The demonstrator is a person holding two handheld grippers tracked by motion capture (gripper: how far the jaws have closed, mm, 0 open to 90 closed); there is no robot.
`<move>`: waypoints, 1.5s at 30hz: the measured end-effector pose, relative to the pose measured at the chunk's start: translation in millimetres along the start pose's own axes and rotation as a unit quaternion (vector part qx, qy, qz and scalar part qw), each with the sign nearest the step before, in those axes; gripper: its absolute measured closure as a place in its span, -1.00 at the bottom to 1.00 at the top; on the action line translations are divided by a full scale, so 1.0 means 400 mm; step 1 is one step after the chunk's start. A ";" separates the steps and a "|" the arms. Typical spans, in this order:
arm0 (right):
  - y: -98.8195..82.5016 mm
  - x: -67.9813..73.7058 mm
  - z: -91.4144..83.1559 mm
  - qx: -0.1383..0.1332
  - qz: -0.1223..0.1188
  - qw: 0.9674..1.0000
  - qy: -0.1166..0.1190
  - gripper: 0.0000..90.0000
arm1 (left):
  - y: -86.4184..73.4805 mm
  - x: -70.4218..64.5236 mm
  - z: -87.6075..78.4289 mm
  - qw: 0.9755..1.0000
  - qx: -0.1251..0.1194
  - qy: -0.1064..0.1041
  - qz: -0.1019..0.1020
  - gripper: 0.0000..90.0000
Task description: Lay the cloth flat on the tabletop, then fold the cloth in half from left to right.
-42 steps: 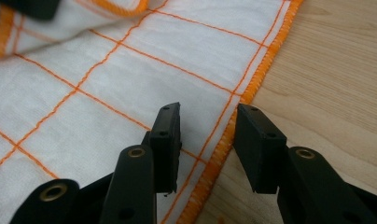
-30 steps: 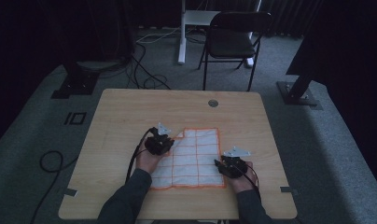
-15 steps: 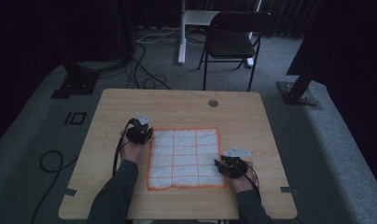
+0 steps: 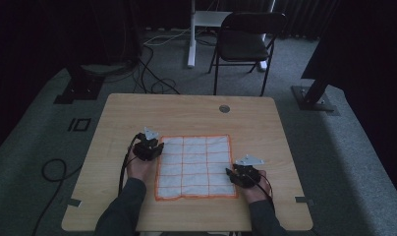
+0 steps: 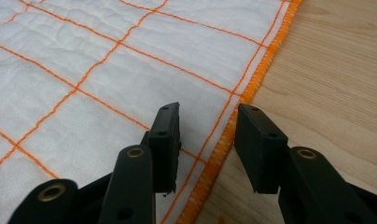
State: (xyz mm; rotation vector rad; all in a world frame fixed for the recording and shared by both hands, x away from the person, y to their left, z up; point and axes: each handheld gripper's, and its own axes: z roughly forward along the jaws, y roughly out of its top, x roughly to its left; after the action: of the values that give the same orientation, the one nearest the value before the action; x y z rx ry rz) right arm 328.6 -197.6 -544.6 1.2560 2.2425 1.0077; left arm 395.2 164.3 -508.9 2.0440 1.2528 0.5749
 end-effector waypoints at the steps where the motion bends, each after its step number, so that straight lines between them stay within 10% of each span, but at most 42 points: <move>1: 0.000 0.000 0.000 0.000 0.000 1.000 0.000 0.34 | 0.000 0.000 0.000 1.000 0.000 0.000 0.000 0.53; 15: -0.004 0.007 -0.004 -0.001 0.005 1.000 -0.003 0.35 | -0.109 -0.080 -0.037 0.999 0.014 -0.031 0.024 0.46; 32: -0.011 0.030 -0.013 0.003 -0.009 1.000 0.010 0.35 | -0.159 -0.073 -0.069 0.999 0.015 -0.019 0.038 0.66; 45: -0.010 0.042 -0.021 -0.009 -0.024 1.000 0.018 0.25 | -0.166 -0.057 -0.073 1.000 0.011 -0.005 0.026 0.39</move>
State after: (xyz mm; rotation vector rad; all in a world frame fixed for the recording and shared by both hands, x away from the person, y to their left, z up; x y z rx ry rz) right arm 312.3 -188.1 -541.5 1.1797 2.2734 1.0390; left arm 325.7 174.1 -538.2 2.1014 1.2074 0.5759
